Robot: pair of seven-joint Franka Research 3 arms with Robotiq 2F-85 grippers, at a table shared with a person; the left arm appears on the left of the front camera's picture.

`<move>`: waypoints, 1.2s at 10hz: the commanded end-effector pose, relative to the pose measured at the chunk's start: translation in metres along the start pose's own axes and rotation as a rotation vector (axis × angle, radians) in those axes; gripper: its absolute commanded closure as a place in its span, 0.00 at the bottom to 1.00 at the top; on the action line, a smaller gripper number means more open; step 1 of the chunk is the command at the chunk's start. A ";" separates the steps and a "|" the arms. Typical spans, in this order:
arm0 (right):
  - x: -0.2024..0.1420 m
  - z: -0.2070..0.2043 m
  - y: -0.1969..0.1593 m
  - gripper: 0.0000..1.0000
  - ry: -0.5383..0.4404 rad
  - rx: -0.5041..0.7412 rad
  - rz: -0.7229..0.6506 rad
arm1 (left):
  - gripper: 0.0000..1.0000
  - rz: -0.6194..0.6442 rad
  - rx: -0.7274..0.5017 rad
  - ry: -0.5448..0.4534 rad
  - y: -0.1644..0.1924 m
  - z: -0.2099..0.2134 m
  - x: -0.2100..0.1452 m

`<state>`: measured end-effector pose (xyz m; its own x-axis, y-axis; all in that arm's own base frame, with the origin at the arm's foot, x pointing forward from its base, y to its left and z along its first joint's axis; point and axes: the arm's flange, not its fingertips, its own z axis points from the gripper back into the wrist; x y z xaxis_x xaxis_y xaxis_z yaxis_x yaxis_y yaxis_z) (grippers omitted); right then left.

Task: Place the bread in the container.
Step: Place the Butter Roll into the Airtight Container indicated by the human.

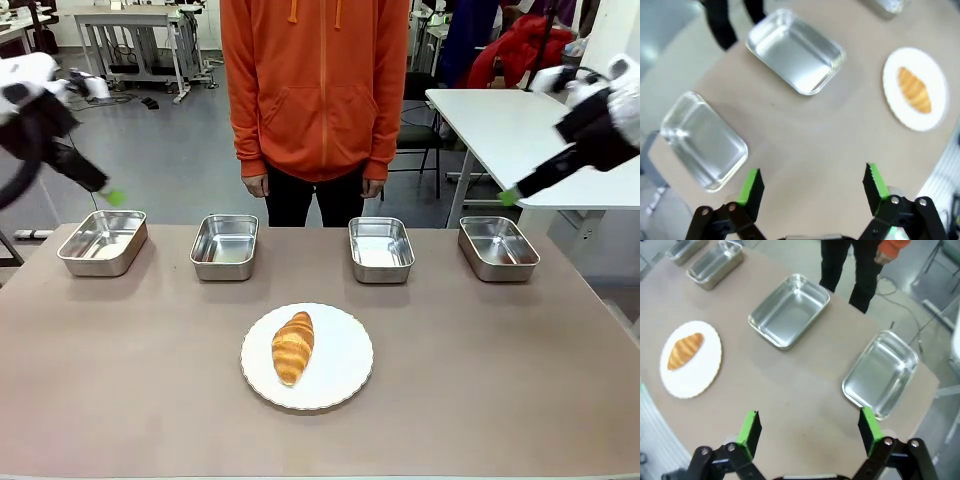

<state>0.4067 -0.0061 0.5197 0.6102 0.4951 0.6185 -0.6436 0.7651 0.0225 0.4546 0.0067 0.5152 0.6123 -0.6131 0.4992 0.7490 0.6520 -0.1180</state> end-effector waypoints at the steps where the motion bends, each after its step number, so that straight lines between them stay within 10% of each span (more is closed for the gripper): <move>1: -0.017 0.011 -0.037 0.00 -0.043 0.110 0.013 | 0.00 -0.146 -0.135 -0.004 0.047 0.009 -0.025; 3: -0.035 0.016 -0.044 0.00 -0.126 0.137 0.060 | 0.00 -0.202 -0.142 -0.130 0.061 0.016 -0.049; 9: -0.029 0.016 -0.034 0.00 -0.043 0.069 0.027 | 0.00 -0.152 -0.105 -0.030 0.039 0.017 -0.037; 12: -0.038 0.049 -0.084 0.00 -0.137 0.145 0.058 | 0.00 -0.105 -0.148 -0.194 0.086 0.064 -0.055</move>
<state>0.4036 -0.0840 0.5282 0.5476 0.4831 0.6832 -0.7100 0.7003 0.0739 0.4582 0.1083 0.5280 0.5030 -0.6149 0.6074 0.8301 0.5395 -0.1412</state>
